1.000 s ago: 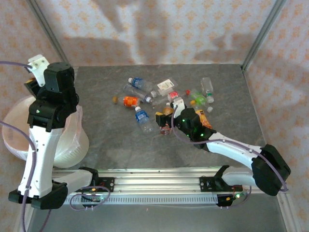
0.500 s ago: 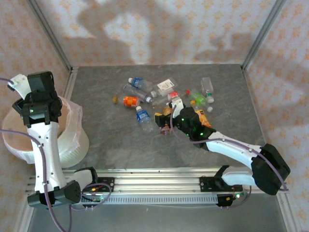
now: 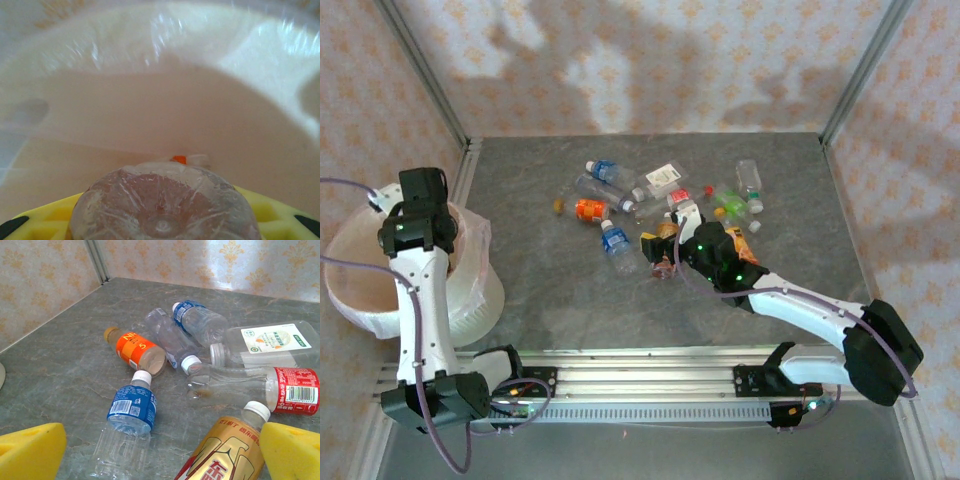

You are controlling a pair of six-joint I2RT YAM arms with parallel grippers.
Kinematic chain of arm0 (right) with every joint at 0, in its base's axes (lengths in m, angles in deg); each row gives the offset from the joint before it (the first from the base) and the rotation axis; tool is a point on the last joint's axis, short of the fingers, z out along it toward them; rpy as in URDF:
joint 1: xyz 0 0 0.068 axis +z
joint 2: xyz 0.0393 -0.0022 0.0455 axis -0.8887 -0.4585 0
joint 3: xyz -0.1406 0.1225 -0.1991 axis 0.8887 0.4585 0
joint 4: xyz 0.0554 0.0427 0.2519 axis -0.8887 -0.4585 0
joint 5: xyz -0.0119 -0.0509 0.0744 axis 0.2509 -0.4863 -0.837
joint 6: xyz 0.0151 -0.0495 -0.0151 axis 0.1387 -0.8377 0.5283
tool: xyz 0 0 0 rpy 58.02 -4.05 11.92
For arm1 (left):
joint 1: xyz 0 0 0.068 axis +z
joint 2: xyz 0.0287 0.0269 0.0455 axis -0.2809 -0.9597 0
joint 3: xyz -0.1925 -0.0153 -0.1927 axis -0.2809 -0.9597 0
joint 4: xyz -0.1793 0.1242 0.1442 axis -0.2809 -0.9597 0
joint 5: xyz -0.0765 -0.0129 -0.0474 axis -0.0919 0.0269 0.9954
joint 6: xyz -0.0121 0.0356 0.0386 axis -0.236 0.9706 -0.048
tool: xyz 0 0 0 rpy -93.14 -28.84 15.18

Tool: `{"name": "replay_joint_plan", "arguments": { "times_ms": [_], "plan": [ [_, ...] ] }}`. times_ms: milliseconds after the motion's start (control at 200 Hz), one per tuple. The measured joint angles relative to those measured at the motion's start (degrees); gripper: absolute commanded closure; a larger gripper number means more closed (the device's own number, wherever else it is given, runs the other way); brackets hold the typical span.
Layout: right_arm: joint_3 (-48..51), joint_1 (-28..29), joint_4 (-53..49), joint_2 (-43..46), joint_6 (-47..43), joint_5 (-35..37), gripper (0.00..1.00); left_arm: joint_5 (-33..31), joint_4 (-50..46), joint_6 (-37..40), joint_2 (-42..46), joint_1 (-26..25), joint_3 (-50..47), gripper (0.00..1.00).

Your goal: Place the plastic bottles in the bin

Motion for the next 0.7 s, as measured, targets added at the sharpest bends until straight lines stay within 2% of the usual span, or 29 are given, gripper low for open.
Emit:
{"name": "replay_joint_plan", "arguments": {
  "times_ms": [175,290,330,490,701],
  "plan": [
    [0.0,0.0,0.0,0.0,0.0,0.0,0.01,1.8,0.0,-2.9,-0.1,0.1,-3.6,0.53],
    [0.0,0.0,0.0,0.0,0.0,0.0,0.01,2.5,0.0,-4.4,-0.2,0.1,-4.8,0.48],
    [0.1,0.0,0.0,0.0,0.0,0.0,0.01,2.9,0.0,-4.7,-0.2,0.1,-5.1,0.44],
    [0.1,0.0,-0.1,0.0,0.0,0.0,0.01,4.0,-0.2,-6.2,-0.3,0.1,-5.0,0.14],
    [1.0,0.0,-0.2,0.0,-0.3,0.0,0.01,5.4,-1.5,-6.1,-1.9,0.1,-0.5,0.0]
  ]
}}
